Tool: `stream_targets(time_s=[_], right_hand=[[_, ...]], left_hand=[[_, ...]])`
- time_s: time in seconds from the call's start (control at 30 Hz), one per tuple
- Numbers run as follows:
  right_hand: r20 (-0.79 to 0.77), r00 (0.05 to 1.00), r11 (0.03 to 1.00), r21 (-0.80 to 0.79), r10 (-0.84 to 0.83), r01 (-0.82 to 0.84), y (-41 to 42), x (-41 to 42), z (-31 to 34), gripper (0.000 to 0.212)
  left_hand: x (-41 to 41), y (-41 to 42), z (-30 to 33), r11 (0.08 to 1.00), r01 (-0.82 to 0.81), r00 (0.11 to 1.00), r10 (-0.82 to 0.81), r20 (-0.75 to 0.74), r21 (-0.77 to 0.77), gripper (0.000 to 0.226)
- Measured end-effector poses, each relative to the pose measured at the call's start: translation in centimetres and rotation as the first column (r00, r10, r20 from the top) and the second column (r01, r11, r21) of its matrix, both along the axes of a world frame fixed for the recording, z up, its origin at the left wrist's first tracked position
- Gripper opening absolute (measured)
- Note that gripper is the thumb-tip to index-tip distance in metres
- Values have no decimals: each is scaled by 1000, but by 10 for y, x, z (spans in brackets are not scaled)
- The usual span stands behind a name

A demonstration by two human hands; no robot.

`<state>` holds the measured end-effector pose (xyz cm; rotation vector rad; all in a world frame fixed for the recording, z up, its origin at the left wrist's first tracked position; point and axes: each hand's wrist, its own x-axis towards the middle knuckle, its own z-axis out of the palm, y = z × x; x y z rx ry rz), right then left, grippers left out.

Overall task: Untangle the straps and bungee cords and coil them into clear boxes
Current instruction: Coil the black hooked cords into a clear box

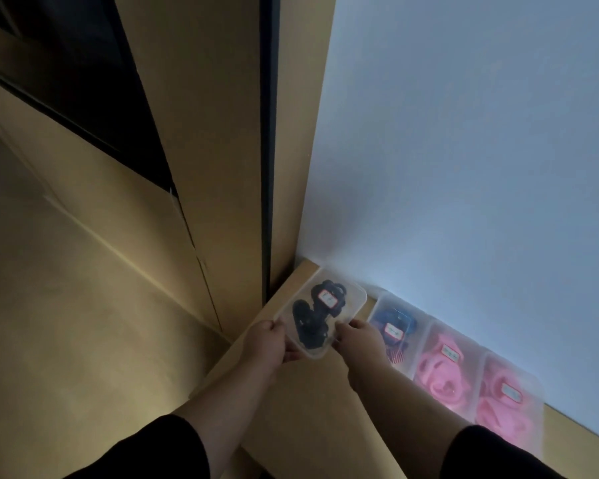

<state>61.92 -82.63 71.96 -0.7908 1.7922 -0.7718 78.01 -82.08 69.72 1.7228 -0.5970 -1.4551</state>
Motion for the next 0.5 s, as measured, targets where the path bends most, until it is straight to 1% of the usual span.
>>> stream_targets(time_s=[0.1,0.27,0.4,0.5], right_hand=[[-180,983,1000,18,19,-17,-13,-5,-10,13],[-374,926,998,40,53,-41,-31,-13,-18,8],[-518,842,988,55,152,-145,-38,-20,-19,11],[-560,815,988,46,149,-148,-41,-23,-18,7]], left_hand=[[-6,-14,-9,998,44,999,-44,-13,44,28],[-20,-27,-20,993,71,997,-67,-41,93,30],[-30,-37,-26,990,84,995,-78,-57,115,27],[-39,-43,-31,986,108,993,-102,-55,130,24]])
